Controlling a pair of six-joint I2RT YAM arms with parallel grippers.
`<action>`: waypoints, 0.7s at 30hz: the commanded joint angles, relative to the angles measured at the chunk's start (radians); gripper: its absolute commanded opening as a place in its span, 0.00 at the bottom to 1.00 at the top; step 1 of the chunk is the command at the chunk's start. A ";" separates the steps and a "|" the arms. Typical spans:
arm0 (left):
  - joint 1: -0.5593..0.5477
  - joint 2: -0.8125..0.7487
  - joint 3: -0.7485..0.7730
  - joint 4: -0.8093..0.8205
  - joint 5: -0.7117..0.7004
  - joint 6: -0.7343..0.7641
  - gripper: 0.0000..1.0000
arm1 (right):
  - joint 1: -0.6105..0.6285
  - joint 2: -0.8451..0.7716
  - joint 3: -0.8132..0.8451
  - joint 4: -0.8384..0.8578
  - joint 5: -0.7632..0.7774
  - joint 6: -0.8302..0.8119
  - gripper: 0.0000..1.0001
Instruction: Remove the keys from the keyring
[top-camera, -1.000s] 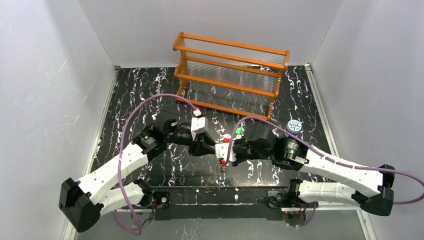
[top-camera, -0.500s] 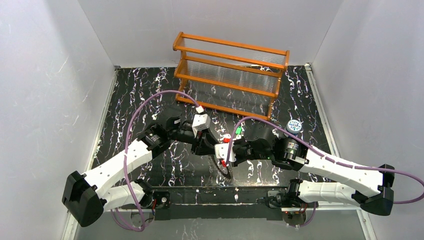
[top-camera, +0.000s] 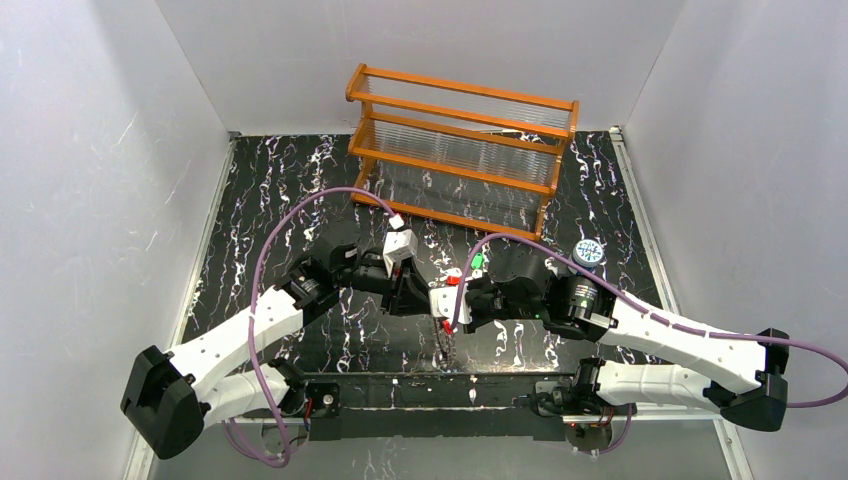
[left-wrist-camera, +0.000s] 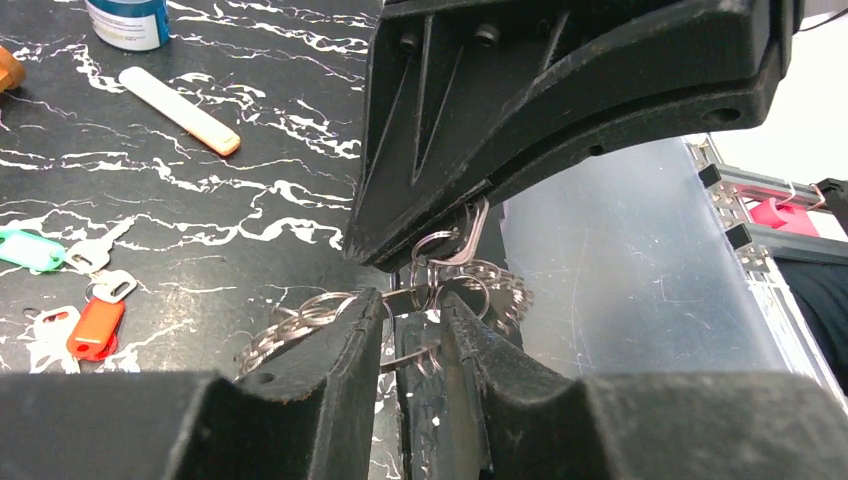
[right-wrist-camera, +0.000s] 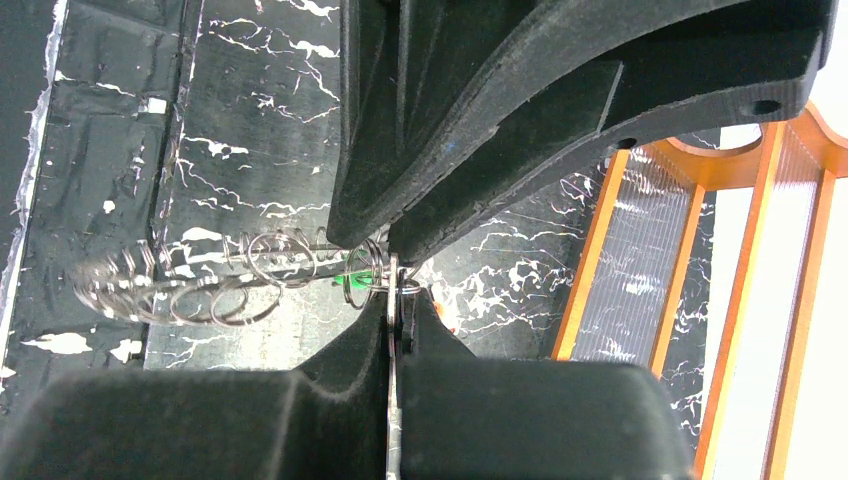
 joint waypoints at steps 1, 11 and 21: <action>0.005 -0.020 -0.023 0.079 0.006 -0.077 0.26 | 0.005 -0.017 0.004 0.066 0.009 0.000 0.01; -0.024 0.002 -0.048 0.186 0.045 -0.150 0.19 | 0.004 -0.012 0.006 0.063 0.007 0.001 0.01; -0.027 -0.011 -0.051 0.114 0.053 -0.121 0.00 | 0.004 -0.027 0.013 0.031 0.070 0.026 0.01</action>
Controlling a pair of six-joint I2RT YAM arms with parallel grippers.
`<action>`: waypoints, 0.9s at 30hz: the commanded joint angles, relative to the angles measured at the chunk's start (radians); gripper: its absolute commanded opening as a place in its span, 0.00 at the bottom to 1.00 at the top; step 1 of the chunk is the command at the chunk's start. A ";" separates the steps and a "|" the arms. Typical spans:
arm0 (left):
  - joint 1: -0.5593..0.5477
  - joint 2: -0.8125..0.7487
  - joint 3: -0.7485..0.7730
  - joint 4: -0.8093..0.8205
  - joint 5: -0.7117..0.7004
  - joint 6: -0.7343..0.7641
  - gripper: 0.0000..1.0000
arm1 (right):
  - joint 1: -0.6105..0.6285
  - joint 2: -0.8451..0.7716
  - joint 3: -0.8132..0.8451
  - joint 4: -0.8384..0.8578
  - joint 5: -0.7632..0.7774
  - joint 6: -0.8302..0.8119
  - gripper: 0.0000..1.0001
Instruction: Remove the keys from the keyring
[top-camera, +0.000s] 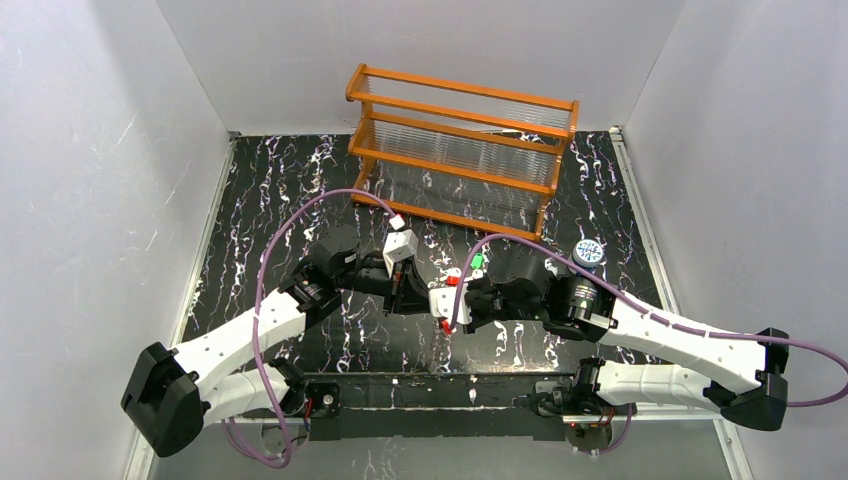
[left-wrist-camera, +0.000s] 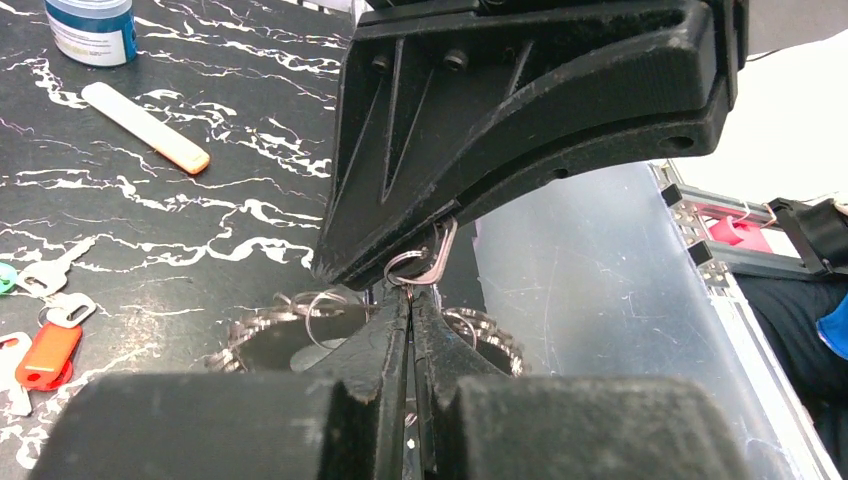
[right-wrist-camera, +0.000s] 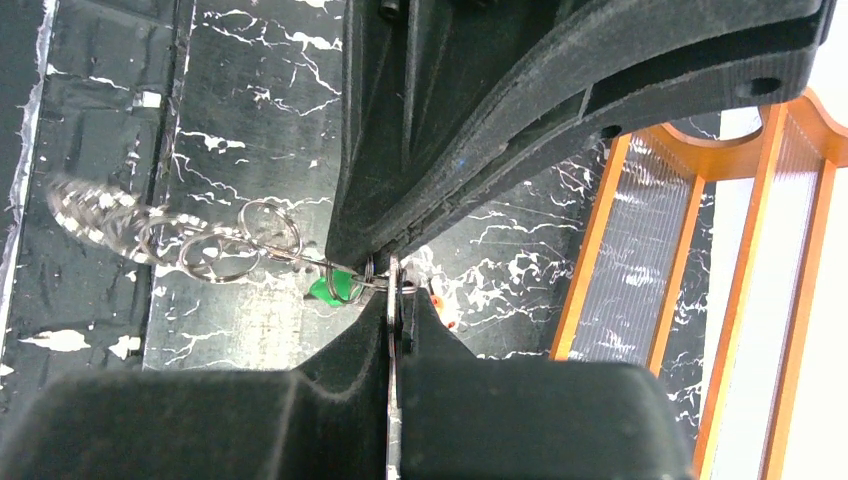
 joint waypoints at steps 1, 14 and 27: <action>-0.006 -0.019 0.000 -0.060 0.030 0.028 0.00 | 0.004 -0.029 0.017 0.026 0.053 0.030 0.01; -0.005 -0.069 -0.007 -0.021 -0.028 -0.015 0.00 | 0.004 -0.032 0.008 -0.038 0.084 0.091 0.01; -0.009 -0.043 -0.092 0.022 -0.279 -0.106 0.00 | 0.003 0.015 -0.043 -0.035 0.107 0.070 0.01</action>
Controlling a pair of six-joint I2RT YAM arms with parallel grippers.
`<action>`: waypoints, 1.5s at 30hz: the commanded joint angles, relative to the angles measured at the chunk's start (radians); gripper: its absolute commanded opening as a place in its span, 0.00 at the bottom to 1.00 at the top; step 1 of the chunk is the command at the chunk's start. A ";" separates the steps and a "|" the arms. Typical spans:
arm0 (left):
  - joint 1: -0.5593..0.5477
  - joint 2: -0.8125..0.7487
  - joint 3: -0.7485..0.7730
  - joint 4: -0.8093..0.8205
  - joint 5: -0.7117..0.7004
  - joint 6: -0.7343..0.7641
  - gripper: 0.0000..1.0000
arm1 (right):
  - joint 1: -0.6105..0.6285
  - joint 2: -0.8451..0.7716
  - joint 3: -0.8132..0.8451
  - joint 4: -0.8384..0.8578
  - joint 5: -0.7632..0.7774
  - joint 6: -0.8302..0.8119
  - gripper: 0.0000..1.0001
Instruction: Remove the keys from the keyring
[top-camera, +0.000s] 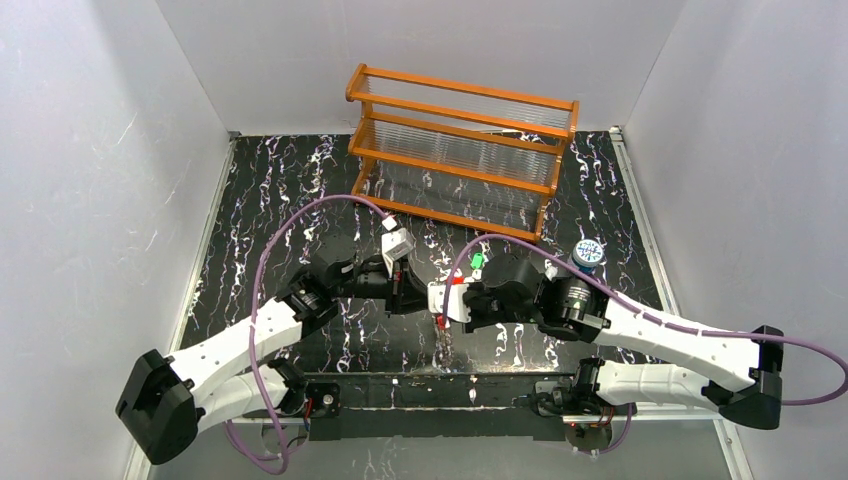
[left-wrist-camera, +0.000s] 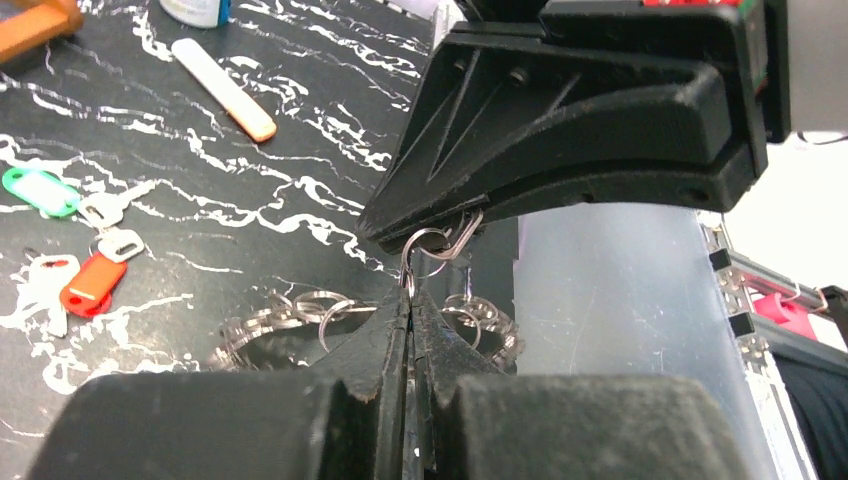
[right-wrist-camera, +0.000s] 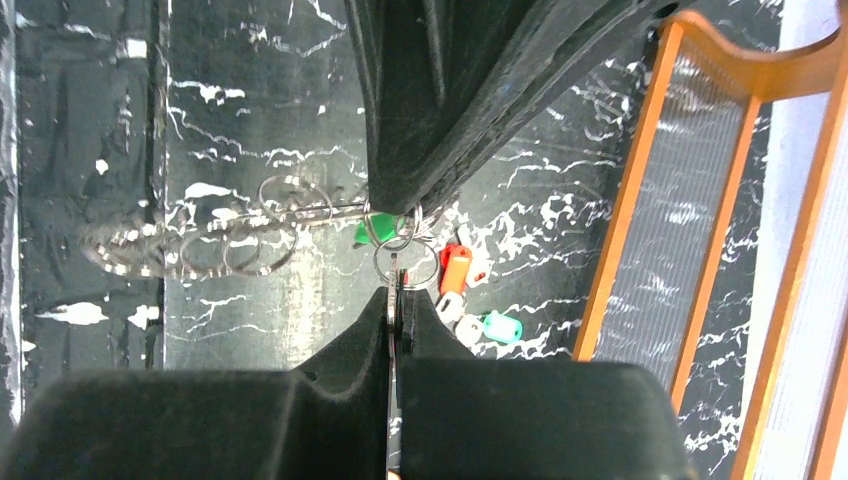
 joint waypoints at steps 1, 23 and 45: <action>-0.005 0.022 -0.041 0.031 -0.105 -0.049 0.00 | -0.001 0.006 -0.039 0.031 0.039 -0.016 0.01; -0.124 0.111 -0.002 -0.069 -0.175 -0.006 0.00 | 0.000 0.106 0.061 0.096 -0.098 -0.041 0.01; -0.113 0.007 -0.077 0.010 -0.190 -0.038 0.21 | 0.000 0.023 0.025 0.083 -0.055 -0.057 0.01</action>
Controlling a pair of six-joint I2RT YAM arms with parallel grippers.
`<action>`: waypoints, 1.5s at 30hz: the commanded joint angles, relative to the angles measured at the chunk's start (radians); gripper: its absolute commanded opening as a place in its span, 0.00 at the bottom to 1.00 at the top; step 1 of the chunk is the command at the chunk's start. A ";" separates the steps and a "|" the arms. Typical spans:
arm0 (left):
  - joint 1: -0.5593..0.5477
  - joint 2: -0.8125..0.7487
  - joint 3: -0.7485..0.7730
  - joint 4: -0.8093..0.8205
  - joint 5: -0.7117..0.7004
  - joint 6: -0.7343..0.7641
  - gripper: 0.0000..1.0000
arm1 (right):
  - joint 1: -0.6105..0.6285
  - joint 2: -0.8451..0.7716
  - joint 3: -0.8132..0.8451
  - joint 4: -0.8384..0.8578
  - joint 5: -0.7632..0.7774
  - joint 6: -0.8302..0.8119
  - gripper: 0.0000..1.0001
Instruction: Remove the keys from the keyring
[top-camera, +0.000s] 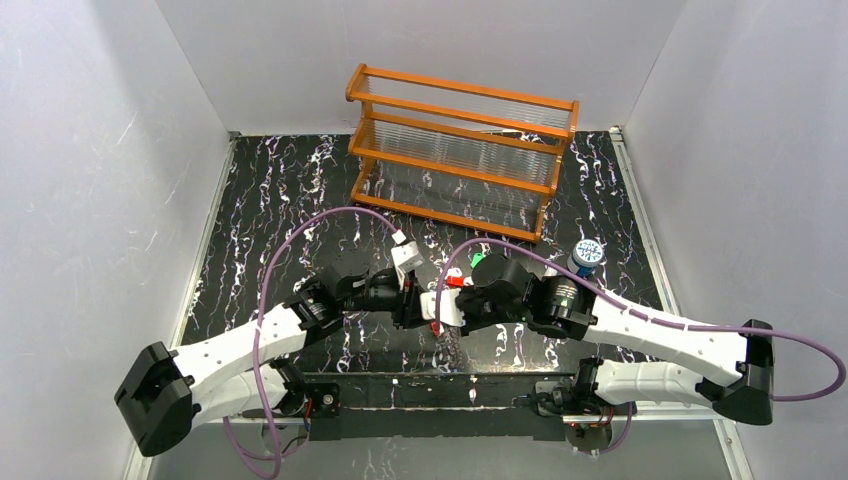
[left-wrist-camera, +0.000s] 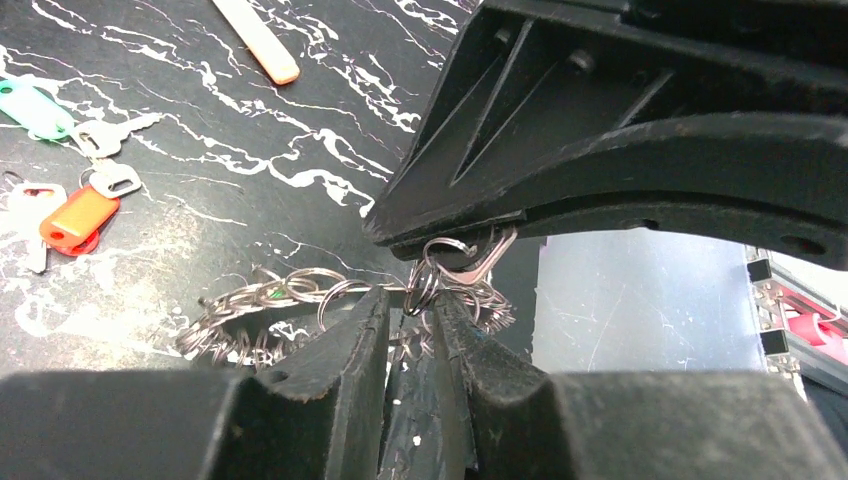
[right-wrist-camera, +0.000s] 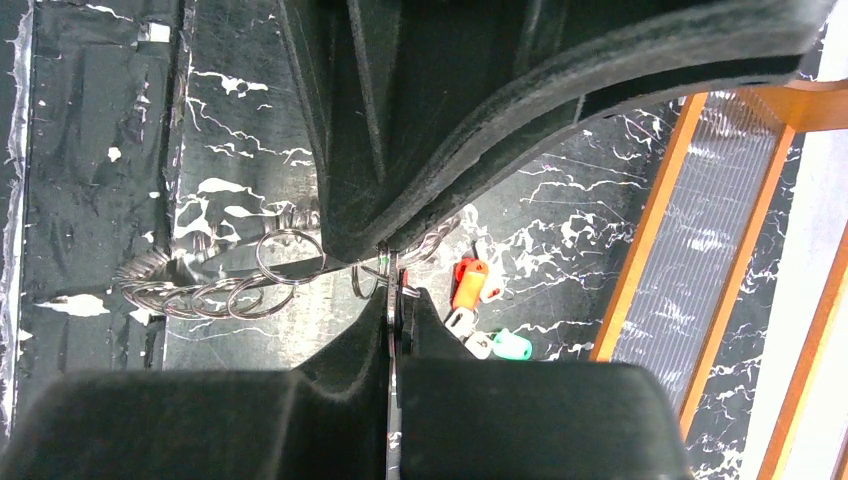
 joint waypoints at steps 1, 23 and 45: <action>0.004 -0.005 -0.027 0.049 0.016 -0.023 0.21 | 0.002 -0.033 0.053 0.064 -0.015 -0.008 0.01; -0.030 0.001 0.072 -0.087 0.012 0.035 0.00 | 0.003 0.013 0.089 0.056 -0.014 0.019 0.01; -0.092 -0.080 0.145 -0.281 -0.226 0.245 0.11 | 0.002 0.118 0.134 -0.025 0.038 0.160 0.01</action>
